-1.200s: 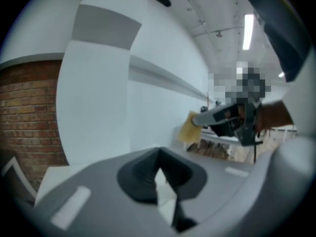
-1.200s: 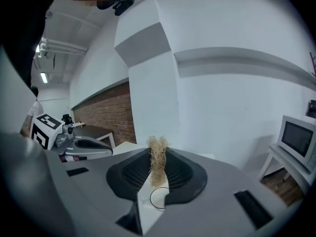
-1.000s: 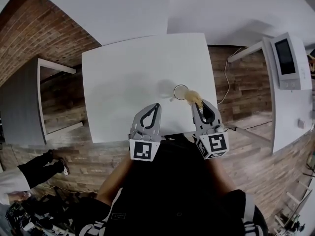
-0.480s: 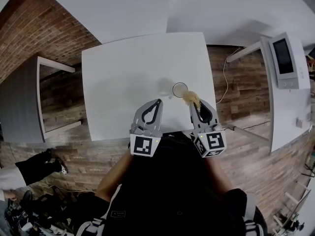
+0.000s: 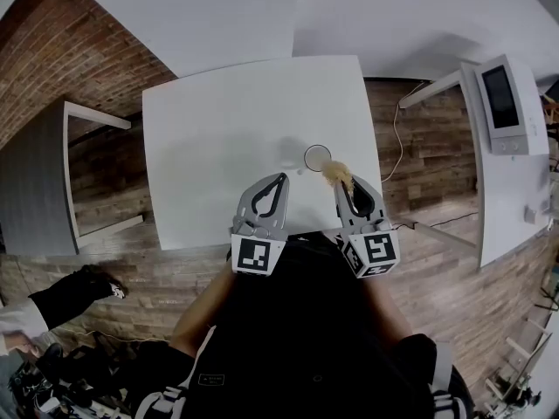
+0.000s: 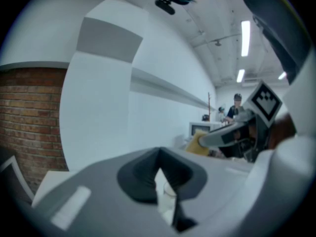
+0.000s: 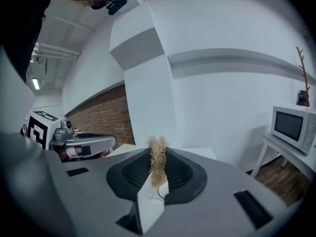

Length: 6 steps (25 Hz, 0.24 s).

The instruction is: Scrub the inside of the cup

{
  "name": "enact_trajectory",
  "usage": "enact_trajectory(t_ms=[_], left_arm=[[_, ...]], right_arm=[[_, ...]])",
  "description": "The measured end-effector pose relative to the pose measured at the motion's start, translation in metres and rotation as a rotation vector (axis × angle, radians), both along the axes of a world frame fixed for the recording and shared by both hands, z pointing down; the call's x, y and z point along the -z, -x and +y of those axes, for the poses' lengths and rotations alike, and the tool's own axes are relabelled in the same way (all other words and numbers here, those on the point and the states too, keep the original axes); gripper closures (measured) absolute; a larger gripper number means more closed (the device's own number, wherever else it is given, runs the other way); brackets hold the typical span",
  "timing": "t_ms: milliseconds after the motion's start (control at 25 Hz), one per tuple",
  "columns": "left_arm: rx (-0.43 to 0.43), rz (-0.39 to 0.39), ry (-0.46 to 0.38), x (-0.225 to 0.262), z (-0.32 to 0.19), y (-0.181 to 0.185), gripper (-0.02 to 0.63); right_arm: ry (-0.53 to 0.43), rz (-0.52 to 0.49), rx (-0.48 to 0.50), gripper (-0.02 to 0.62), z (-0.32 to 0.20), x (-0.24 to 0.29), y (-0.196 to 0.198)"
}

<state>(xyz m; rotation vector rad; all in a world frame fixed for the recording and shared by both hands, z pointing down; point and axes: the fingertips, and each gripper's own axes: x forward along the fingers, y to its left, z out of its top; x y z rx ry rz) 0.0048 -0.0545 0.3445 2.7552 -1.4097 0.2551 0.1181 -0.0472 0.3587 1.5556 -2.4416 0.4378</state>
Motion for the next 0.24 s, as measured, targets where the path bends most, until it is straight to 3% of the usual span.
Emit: enact_trajectory(t_ms=[240], left_arm=[[-0.014,-0.020,0.000,-0.0013,0.0032,-0.0048,0.601]], right_arm=[[0.006,0.000,0.003,0.534,0.0033,-0.0018,-0.0001]])
